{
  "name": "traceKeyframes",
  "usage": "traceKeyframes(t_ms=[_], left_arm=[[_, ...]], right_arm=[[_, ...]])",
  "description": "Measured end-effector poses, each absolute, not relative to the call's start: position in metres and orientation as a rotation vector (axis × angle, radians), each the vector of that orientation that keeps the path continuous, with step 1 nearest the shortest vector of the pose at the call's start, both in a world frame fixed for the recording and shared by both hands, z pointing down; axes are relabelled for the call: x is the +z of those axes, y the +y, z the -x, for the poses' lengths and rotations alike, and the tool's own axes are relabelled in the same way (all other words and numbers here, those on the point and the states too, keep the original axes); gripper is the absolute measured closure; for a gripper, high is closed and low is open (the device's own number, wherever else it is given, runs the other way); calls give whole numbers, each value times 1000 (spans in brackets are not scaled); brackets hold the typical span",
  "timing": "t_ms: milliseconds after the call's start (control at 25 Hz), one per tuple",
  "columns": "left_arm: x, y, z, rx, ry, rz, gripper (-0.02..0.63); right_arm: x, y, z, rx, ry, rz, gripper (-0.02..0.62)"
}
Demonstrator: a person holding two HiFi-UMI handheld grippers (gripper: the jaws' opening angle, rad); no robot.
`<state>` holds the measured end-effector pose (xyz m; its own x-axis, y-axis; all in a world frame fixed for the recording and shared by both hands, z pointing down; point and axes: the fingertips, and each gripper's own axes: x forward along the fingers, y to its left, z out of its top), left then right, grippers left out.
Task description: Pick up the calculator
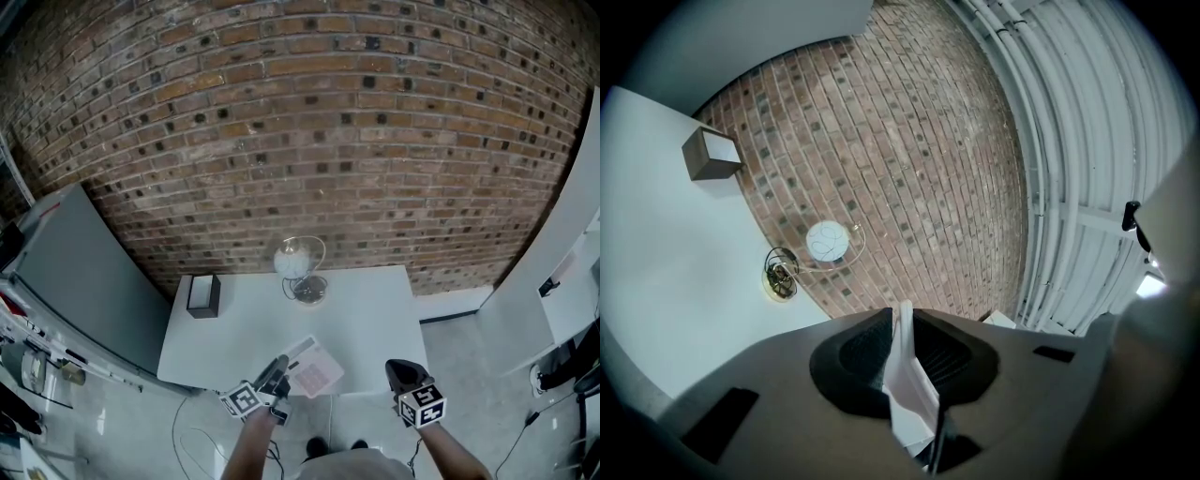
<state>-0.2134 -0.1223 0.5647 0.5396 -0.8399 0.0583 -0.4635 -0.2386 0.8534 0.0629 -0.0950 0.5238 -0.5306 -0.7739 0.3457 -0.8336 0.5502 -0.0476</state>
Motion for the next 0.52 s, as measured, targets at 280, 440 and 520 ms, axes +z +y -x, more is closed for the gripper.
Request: traceKeyframes(t_ms=[280,440,520], left_arm=[[565,-123,211,-547,-1042,-1891,525],[552,-123,194,-713,-876,-1797,525],[554,-125,195,-701,-884,-1798,525]], right_arm=[[524,-94,-61,298,-2507,-1339,584],[524,-95,-58,303,-2507,-1339,584],[524,-97,-56,305,-2508,-1339,584]])
